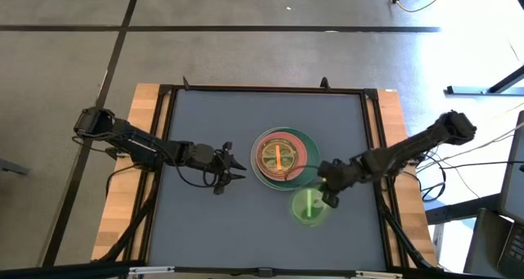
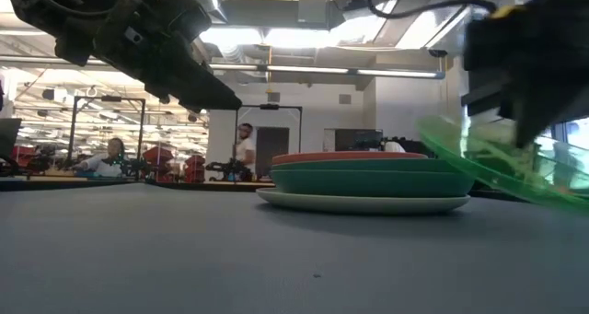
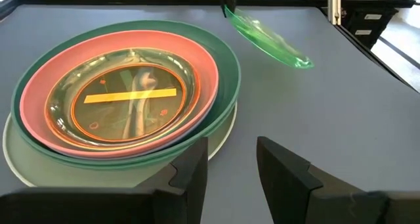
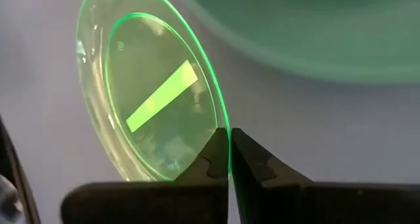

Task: Stack plastic plates
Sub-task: Stack the transparent green plate on top of the transparent orange plate

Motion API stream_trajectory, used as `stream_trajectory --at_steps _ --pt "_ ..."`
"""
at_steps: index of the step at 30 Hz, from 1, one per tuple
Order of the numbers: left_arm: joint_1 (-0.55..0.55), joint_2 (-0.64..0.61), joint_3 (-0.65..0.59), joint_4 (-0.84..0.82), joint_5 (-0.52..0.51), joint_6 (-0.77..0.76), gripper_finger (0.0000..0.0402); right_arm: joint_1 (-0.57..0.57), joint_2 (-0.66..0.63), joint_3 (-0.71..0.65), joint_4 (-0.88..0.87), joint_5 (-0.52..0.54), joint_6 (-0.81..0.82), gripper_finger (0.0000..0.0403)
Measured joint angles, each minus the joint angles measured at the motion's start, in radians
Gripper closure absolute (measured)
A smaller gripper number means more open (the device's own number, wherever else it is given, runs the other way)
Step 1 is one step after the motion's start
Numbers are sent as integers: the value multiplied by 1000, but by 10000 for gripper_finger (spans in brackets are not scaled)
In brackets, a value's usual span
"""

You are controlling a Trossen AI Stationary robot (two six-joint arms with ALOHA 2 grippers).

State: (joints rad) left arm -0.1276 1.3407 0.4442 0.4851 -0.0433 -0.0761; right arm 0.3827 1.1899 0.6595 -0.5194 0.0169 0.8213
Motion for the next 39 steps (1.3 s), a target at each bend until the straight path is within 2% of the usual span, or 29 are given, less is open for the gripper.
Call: stream_trajectory --at_steps 7,12,18,23,32,39 --pt "0 0 0 0 0 0 278 -149 -23 0 209 3 -125 403" --pt "0 0 0 3 0 0 278 -262 -22 2 350 51 -201 402" --pt "0 0 0 3 0 0 278 -389 -21 2 426 158 -300 402" --pt "0 0 0 2 0 0 278 -469 -9 2 520 158 -384 402" --pt "0 0 0 -1 0 0 278 -503 134 1 577 156 -422 402" --pt "0 0 0 -1 0 0 278 -501 157 1 529 148 -437 402"
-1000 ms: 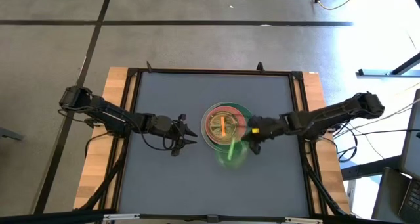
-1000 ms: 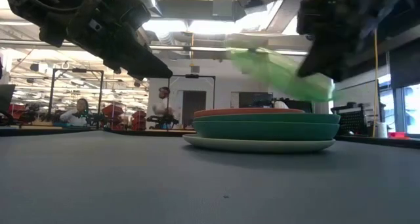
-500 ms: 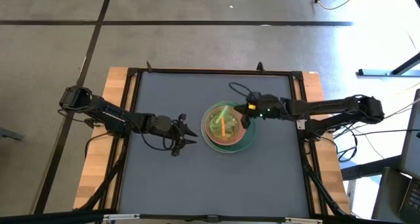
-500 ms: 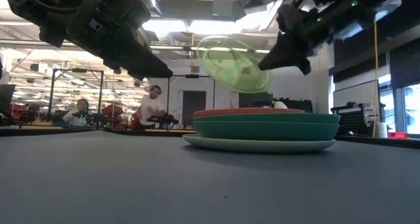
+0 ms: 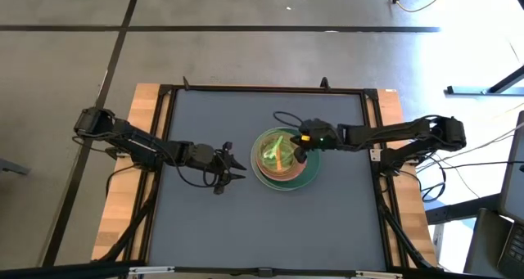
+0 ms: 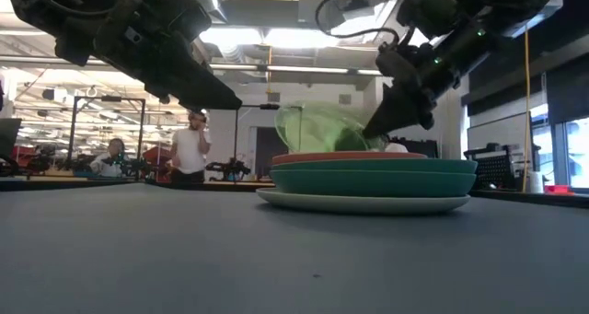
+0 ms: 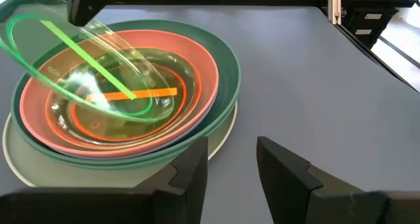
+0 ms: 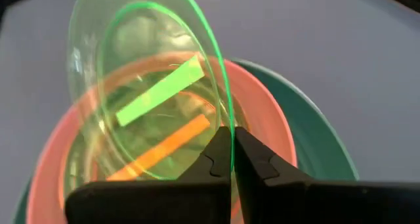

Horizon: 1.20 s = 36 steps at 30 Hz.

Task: Stack plastic plates
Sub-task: Stack the transparent green plate on top of the transparent orange plate, then return to Home Position

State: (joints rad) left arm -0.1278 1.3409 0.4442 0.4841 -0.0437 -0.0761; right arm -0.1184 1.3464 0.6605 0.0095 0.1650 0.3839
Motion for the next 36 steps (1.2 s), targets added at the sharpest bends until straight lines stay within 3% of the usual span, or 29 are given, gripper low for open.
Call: stream_trajectory --at_steps 9,21,30,36 --pt "0 0 0 -1 0 0 278 0 -8 0 -115 -20 0 402" --pt "0 0 0 -1 0 0 278 0 -8 0 -118 -53 35 395" --pt "0 0 0 -1 0 -2 278 0 -9 0 -129 -35 -1 289" --pt "0 0 0 -1 1 -7 278 0 -69 91 -333 -34 -56 244"
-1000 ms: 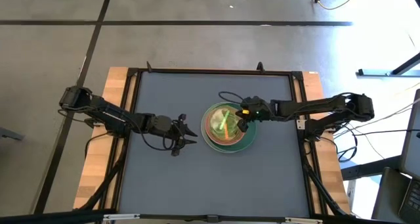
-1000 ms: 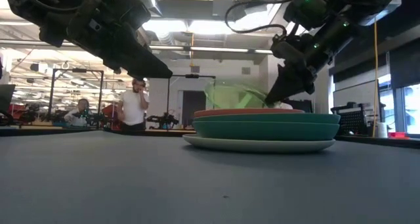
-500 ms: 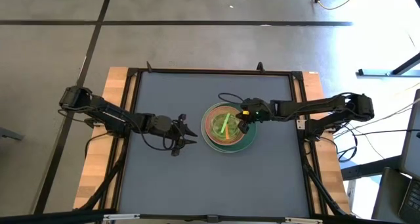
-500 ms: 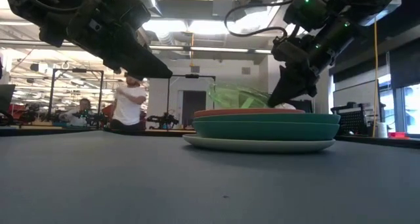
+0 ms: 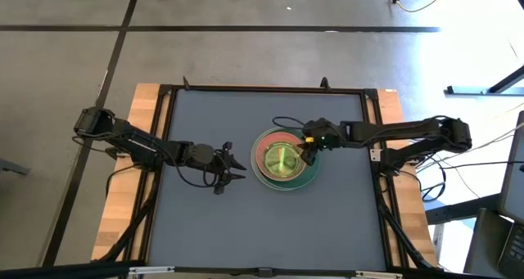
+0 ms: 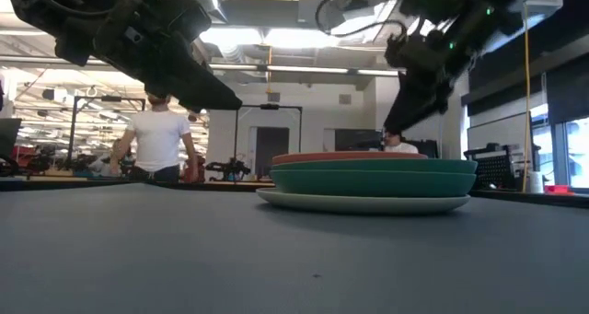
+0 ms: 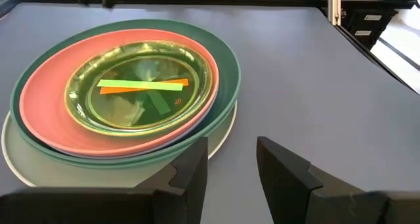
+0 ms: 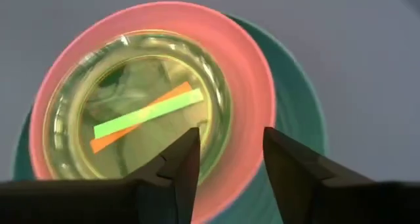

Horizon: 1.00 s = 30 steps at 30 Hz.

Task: Stack plastic plates
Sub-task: Return to Home Position

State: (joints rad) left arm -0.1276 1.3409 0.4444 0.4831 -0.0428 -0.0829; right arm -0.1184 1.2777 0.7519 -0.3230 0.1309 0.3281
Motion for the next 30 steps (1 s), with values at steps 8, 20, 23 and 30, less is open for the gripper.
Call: stream_trajectory --at_steps 8,20,23,30 --pt "9 -8 0 1 -50 -6 278 14 -71 42 -36 32 -131 238" --pt "151 -169 2 -50 20 77 332 14 -171 15 -29 34 -232 252" --pt "167 -197 2 -45 35 97 367 14 -220 -22 -24 34 -233 278" --pt "176 -212 1 -50 38 121 396 14 -385 -112 -7 34 -213 342"
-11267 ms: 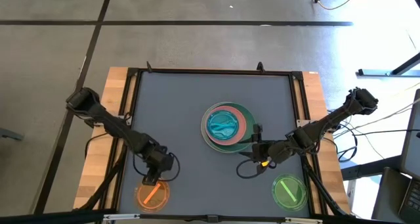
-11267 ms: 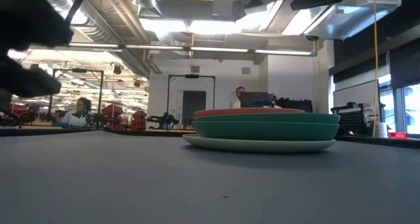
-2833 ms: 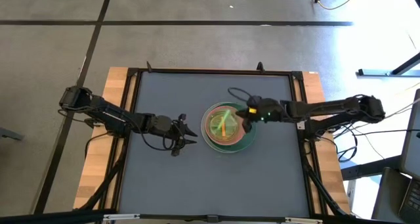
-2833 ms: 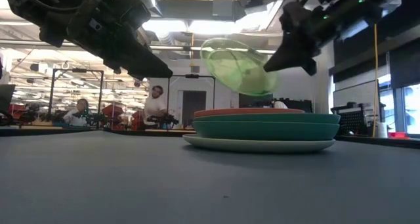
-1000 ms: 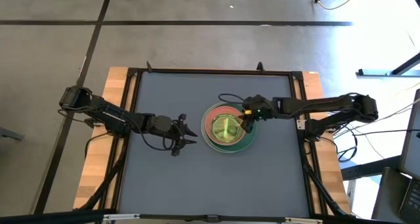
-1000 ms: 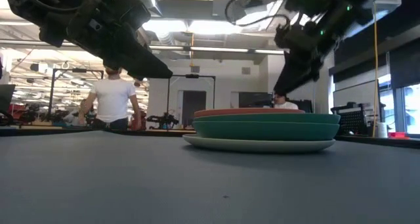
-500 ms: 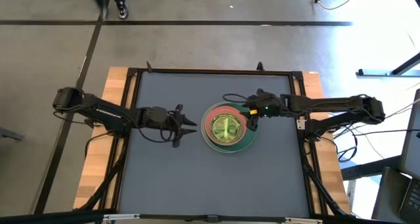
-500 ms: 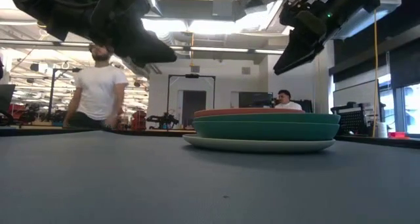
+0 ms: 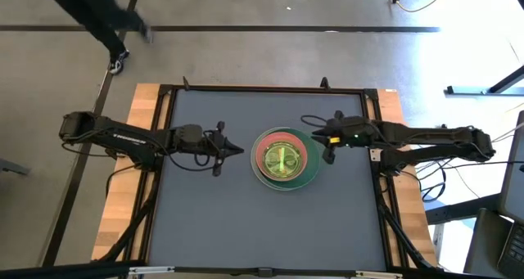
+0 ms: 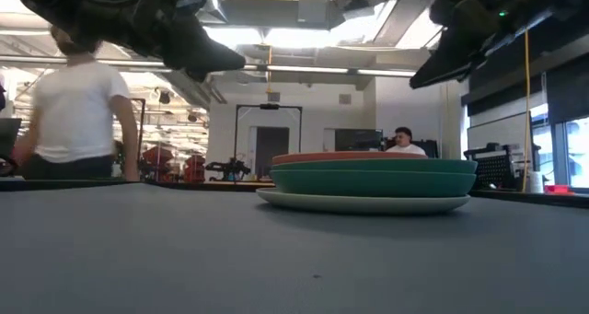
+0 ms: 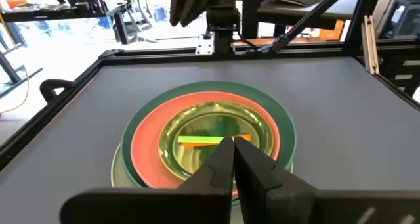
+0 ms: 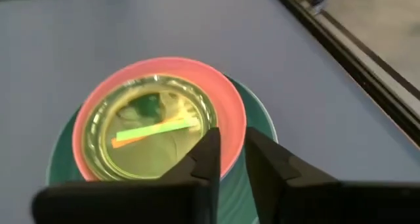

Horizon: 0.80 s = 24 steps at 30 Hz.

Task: Stack plastic plates
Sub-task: Return to Home Position

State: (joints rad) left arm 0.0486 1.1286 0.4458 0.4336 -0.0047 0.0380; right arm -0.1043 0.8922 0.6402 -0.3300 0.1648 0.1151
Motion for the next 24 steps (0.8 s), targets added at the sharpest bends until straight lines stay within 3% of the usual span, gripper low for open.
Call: stream_trajectory --at_steps 10,17,24 --pt "0 0 -17 19 25 1 400 0 -271 -170 98 0 35 400" --pt "12 -38 -180 225 22 -52 401 -1 -463 -279 103 1 65 401" --pt "57 -179 -328 285 22 -108 401 -1 -604 -368 139 1 91 401"
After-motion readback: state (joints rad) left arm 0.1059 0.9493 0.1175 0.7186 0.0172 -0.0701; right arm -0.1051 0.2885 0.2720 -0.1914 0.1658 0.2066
